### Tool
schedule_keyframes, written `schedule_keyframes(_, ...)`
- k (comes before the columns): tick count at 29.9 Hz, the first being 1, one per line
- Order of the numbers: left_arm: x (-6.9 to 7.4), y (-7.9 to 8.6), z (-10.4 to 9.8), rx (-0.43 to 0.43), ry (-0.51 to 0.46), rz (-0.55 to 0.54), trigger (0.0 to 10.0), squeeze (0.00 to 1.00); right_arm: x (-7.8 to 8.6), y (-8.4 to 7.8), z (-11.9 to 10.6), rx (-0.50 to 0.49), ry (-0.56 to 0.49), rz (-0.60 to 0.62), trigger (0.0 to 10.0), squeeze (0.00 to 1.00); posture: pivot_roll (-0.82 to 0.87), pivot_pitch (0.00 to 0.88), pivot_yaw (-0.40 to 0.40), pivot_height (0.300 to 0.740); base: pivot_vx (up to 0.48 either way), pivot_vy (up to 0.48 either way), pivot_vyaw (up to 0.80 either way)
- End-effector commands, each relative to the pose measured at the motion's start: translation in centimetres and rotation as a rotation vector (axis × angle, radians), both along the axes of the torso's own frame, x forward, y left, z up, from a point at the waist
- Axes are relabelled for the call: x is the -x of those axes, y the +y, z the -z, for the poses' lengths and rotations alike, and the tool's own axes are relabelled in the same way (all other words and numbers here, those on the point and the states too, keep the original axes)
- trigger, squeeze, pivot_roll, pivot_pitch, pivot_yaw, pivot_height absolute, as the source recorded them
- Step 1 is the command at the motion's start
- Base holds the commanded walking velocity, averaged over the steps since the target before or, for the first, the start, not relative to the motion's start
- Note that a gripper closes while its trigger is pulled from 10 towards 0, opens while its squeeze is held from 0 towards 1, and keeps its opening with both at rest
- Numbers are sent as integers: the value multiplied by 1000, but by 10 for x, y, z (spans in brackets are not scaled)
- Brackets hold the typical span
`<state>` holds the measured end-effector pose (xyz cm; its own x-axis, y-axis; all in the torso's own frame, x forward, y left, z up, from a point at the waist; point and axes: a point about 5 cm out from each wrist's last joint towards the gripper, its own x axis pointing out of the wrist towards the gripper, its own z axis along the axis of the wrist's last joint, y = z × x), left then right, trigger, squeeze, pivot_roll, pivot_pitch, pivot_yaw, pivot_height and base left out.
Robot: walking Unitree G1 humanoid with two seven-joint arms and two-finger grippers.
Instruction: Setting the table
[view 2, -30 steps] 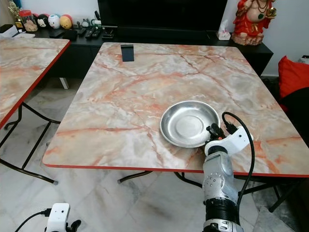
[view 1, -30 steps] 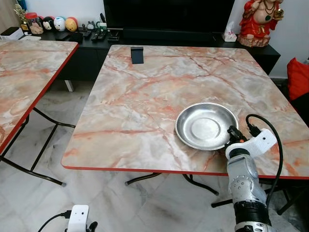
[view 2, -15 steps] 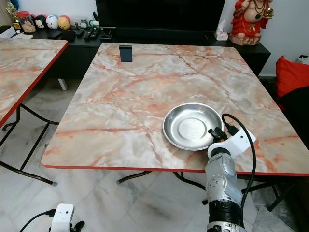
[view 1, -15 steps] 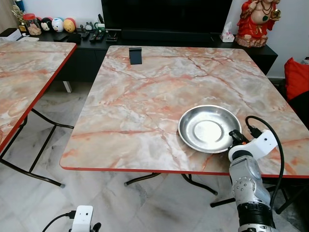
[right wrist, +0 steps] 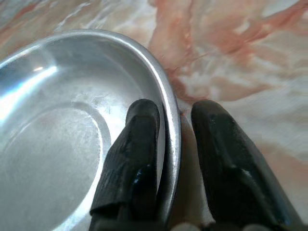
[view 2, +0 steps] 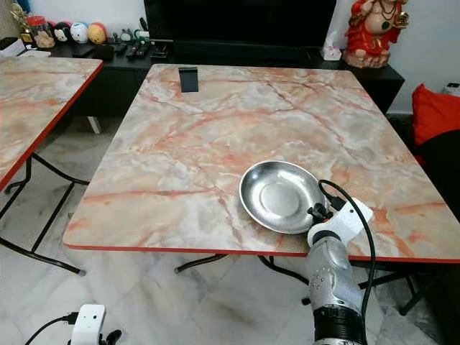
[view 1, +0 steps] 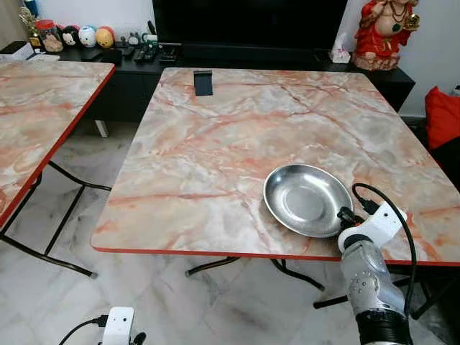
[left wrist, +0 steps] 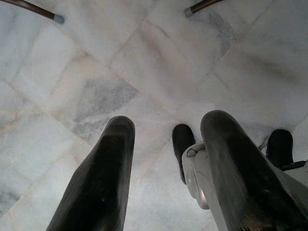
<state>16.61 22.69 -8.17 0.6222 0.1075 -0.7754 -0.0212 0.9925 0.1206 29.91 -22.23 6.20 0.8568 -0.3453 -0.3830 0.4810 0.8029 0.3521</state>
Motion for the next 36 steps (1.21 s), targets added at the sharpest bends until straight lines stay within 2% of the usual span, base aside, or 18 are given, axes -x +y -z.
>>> schedule_keyframes(1, 1, -1, 1, -2, 16, 0, 10000, 0, 1, -10, -5, 49, -9, 31, 10000, 0, -61, 0, -59, 740, 0, 0, 0)
schedule_keyframes(5, 1, -1, 1, -4, 16, -3, 10000, 0, -2, -12, -14, 50, -76, 46, 10000, 0, -62, 0, -59, 740, 0, 0, 0)
schedule_keyframes(7, 1, -2, 1, -3, 15, -8, 10000, 0, -7, -8, -27, 58, -156, 26, 10000, 0, -62, 0, -59, 740, 0, 0, 0)
schedule_keyframes(17, 2, -4, 2, -1, 18, -13, 10000, 0, -9, -4, -30, 52, -206, 15, 10000, 0, -58, 0, -63, 740, 0, 0, 0)
schedule_keyframes(20, 2, -4, 2, -4, 19, -15, 10000, 0, -12, -1, -38, 96, -268, -22, 10000, 0, -66, 0, -56, 740, 0, 0, 0)
schedule_keyframes(21, 2, -3, 2, -5, 19, -16, 10000, 0, -13, 2, -41, 151, -290, -52, 10000, 0, -67, 0, -56, 740, 0, 0, 0)
schedule_keyframes(23, 2, -3, 2, -6, 16, -17, 10000, 0, -13, 5, -43, 186, -311, -73, 10000, 0, -65, 0, -56, 740, 0, 0, 0)
schedule_keyframes(24, 2, -3, 2, -7, 13, -19, 10000, 0, -14, 7, -46, 235, -329, -97, 10000, 0, -62, 0, -57, 740, 0, 0, 0)
schedule_keyframes(27, 3, -2, 2, -10, 12, -23, 10000, 0, -13, 20, -53, 349, -384, -189, 10000, 0, -64, 0, -56, 740, 0, 0, 0)
schedule_keyframes(31, 5, -2, 3, -10, 19, -26, 10000, 0, -12, 27, -54, 411, -405, -246, 10000, 0, -65, 0, -54, 740, 0, 0, 0)
schedule_keyframes(36, 10, 0, 5, -6, 31, -36, 10000, 0, -11, 29, -51, 430, -404, -254, 10000, 0, -69, 0, -52, 740, 0, 0, 0)
